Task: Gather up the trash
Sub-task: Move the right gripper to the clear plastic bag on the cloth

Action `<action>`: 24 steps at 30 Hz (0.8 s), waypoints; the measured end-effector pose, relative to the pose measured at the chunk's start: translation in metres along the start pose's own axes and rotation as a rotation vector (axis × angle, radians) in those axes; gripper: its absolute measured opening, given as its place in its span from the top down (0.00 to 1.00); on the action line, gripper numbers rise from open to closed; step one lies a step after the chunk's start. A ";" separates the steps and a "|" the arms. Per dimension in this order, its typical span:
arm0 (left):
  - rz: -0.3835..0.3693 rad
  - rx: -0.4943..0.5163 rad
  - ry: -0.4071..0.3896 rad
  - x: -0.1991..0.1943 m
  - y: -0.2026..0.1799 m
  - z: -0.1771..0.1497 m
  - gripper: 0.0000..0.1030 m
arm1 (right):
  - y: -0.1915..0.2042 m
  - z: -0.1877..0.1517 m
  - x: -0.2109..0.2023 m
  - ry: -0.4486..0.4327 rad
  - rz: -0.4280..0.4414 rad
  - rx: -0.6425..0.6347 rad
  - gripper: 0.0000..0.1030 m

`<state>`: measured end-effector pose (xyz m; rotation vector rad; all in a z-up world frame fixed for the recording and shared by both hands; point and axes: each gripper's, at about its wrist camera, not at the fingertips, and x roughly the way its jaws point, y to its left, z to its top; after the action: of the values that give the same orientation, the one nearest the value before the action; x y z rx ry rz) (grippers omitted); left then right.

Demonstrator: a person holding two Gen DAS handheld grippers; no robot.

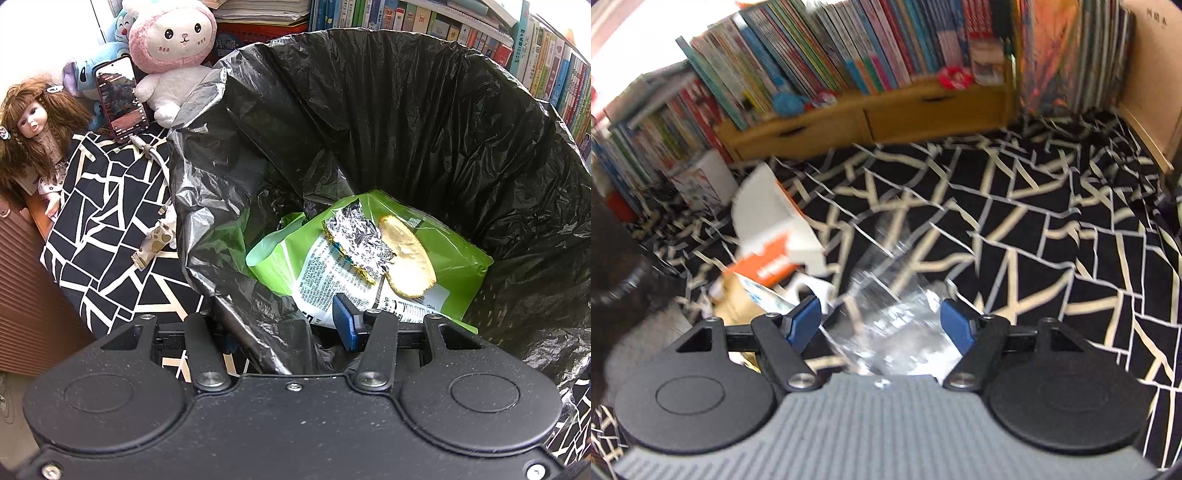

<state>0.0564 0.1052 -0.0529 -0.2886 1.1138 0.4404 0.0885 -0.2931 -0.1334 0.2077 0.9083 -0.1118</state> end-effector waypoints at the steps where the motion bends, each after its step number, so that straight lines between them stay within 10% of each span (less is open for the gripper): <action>1: 0.001 0.000 0.000 0.000 0.000 0.000 0.55 | -0.003 -0.003 0.003 0.011 -0.006 0.001 0.21; 24: 0.004 0.002 -0.001 -0.001 0.000 0.001 0.55 | 0.002 -0.045 0.064 0.177 -0.087 -0.080 0.02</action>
<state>0.0568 0.1053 -0.0518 -0.2839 1.1138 0.4430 0.0938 -0.2812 -0.2105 0.1047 1.0961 -0.1393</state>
